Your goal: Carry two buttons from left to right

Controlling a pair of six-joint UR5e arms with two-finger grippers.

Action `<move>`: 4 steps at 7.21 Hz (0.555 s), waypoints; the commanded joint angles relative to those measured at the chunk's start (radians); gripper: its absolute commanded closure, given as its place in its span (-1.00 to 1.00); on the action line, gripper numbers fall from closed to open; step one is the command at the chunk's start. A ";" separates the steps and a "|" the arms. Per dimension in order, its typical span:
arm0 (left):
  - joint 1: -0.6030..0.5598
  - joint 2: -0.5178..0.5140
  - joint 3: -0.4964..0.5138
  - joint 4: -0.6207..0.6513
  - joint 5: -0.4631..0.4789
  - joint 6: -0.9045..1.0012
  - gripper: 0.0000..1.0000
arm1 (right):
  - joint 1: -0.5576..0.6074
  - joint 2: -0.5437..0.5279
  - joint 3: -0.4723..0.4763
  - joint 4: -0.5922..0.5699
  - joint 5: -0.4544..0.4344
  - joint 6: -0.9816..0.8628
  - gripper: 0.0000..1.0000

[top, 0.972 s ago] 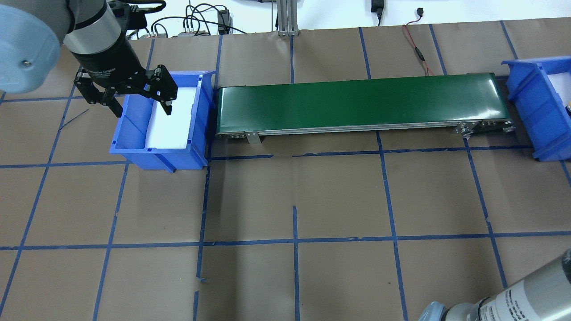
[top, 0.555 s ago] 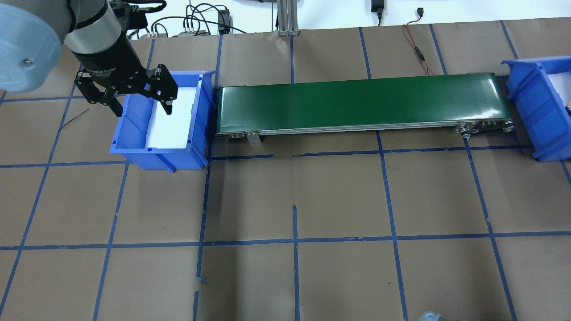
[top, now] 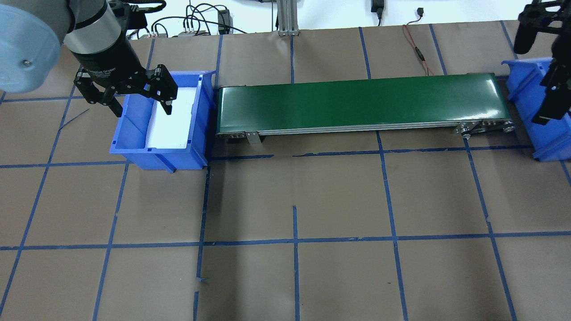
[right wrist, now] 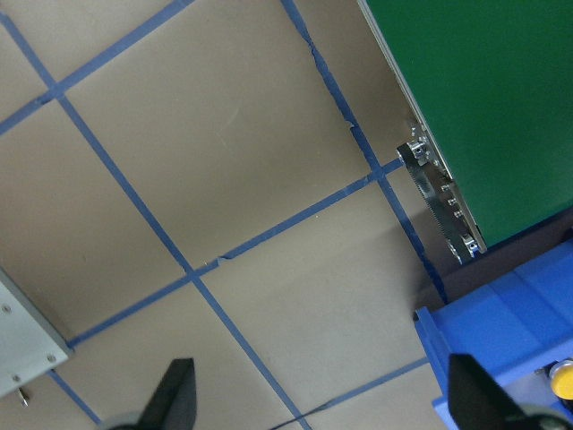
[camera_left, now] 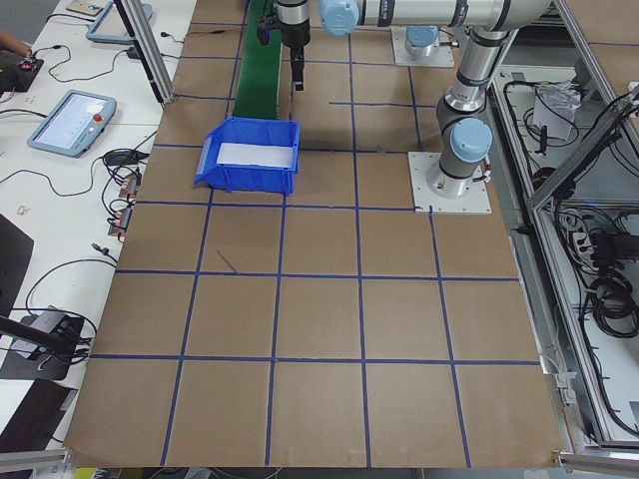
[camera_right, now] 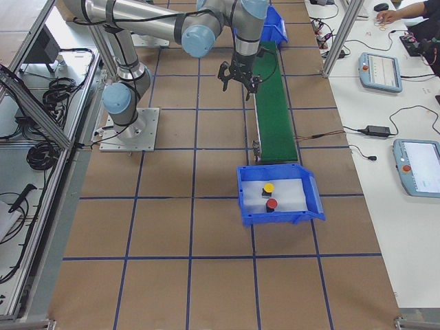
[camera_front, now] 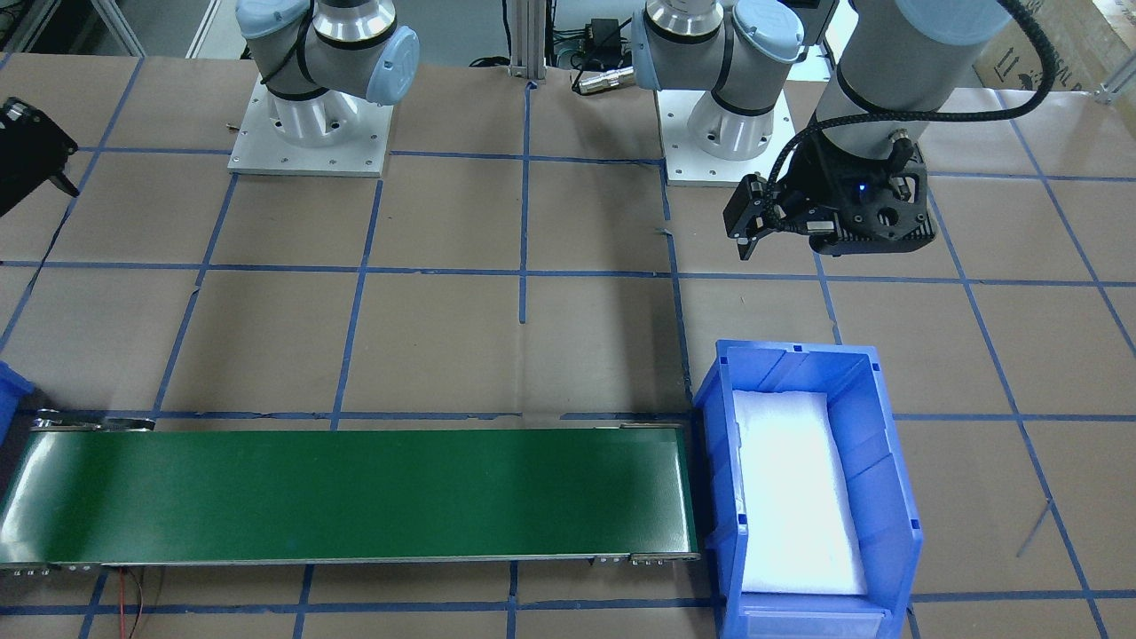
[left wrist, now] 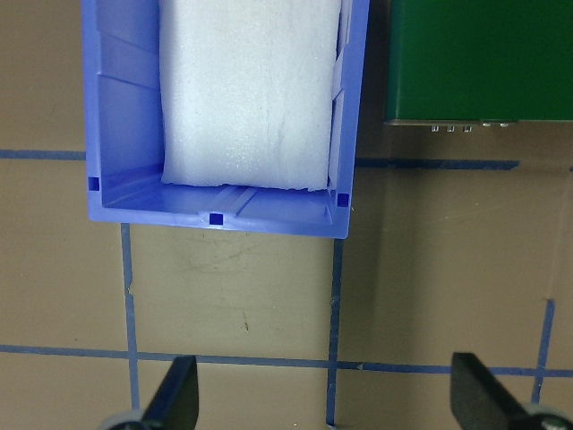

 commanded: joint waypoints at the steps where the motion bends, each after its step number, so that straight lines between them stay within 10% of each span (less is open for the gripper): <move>1: 0.000 0.000 0.000 -0.001 0.000 0.000 -1.00 | 0.161 -0.012 0.001 -0.006 0.093 0.381 -0.90; 4: 0.000 0.000 0.000 -0.001 0.000 0.000 -1.00 | 0.341 0.002 -0.002 -0.055 0.094 0.915 -1.00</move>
